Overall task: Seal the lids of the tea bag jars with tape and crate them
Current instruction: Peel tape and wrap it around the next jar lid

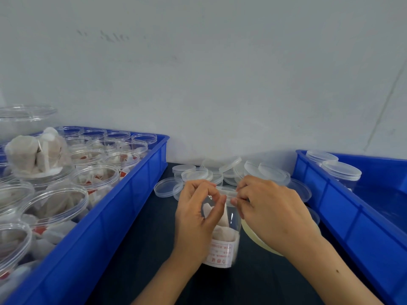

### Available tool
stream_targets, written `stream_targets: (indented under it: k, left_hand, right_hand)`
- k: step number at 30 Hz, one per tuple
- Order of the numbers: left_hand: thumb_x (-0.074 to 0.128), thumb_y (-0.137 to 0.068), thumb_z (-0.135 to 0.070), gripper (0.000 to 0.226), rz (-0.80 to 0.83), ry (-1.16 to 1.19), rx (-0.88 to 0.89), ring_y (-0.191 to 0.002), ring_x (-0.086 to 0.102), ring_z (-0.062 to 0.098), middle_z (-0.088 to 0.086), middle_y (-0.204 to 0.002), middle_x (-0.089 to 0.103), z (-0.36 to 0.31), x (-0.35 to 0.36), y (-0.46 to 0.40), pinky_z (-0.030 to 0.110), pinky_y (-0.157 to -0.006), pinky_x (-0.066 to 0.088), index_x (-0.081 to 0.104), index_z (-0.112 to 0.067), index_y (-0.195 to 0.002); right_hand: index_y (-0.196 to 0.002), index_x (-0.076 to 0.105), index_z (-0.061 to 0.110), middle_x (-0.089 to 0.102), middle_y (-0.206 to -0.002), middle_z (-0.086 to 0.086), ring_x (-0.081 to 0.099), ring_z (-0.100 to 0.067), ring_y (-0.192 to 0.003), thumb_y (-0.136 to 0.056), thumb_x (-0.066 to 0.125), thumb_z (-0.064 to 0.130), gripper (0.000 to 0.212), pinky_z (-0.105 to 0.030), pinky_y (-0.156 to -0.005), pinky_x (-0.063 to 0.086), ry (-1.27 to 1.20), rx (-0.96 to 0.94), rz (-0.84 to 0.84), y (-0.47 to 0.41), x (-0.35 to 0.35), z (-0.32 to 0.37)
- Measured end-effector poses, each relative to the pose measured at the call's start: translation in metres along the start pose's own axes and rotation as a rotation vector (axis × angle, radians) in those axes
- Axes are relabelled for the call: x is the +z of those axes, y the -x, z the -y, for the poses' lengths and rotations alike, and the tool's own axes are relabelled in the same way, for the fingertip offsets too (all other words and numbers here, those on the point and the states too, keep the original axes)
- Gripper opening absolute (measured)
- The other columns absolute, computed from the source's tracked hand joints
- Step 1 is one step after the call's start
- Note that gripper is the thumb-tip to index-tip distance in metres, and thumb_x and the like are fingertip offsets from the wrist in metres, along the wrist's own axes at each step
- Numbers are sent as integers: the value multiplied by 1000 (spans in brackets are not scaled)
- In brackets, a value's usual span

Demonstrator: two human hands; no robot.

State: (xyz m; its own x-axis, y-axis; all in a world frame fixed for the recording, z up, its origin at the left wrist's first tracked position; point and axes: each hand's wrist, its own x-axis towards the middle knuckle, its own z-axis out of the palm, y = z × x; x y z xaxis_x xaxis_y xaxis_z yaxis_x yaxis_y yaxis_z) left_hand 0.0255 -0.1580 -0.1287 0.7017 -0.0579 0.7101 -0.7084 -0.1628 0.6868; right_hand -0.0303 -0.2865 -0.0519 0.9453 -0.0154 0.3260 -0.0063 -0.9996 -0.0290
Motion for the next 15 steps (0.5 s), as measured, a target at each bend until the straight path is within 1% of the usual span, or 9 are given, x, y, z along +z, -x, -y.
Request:
stream_targets:
  k: [1,3,5,8,9,11,13,14,15]
  left_hand:
    - [68,-87,-24,15,-2,-3,5,-101,53,8,-6,-98,54,0,0,0,7,-83,38,57,-29,-78]
    - [63,-86,-35,12,-1,1,6,-102,54,7,-5,-98,54,-1,-1,-1,6,-83,37,57,-27,-79]
    - [56,-84,-42,18,0,11,1,-104,53,7,-5,-99,54,-1,-2,0,7,-84,38,58,-24,-79]
    - [55,-84,-46,23,19,0,-11,-107,54,8,-5,-101,54,-1,-3,0,8,-84,39,57,-24,-80]
    - [56,-83,-48,24,24,15,-28,-108,54,7,-7,-101,55,-1,-3,0,8,-85,40,56,-24,-81]
    - [68,-79,-53,35,10,153,-133,-109,57,4,-14,-102,60,-1,-5,-2,10,-87,45,51,-22,-86]
    - [76,-66,-53,53,-22,281,-252,-108,57,-3,-19,-106,59,1,-5,-2,11,-88,48,45,-24,-97]
    - [79,-64,-52,59,-21,303,-290,-109,56,-6,-19,-109,57,2,-5,-2,12,-90,48,44,-26,-103]
    - [81,-68,-52,61,4,335,-333,-109,55,-8,-18,-113,55,3,-4,-1,14,-90,49,43,-28,-109]
  right_hand:
    - [-102,60,28,63,-104,15,63,-12,-84,-98,41,46,27,-28,-68,50,-3,3,3,0,0,0]
    - [-102,60,27,63,-103,15,63,-12,-83,-98,42,44,25,-27,-68,50,-13,6,4,0,-1,1]
    - [-99,60,27,63,-101,14,63,-12,-81,-98,44,40,20,-27,-68,50,-16,5,3,0,-2,0]
    - [-95,58,25,63,-100,12,63,-13,-81,-98,45,38,19,-29,-70,52,-17,-6,5,0,-3,1]
    - [-96,57,25,63,-100,12,63,-13,-81,-99,44,39,20,-29,-71,52,-16,-9,4,0,-4,2]
    - [-97,58,25,63,-101,13,63,-13,-82,-99,43,42,22,-29,-71,52,-13,-15,-3,1,-5,2]
    - [-90,55,26,63,-99,12,62,-12,-80,-98,43,44,23,-27,-69,50,-27,-21,-7,2,-6,1]
    - [-85,53,26,62,-97,12,61,-11,-78,-98,43,45,25,-25,-67,47,-37,-23,-9,3,-6,1]
    - [-83,51,26,62,-95,12,60,-11,-77,-98,42,46,26,-24,-65,44,-41,-26,-13,4,-7,2]
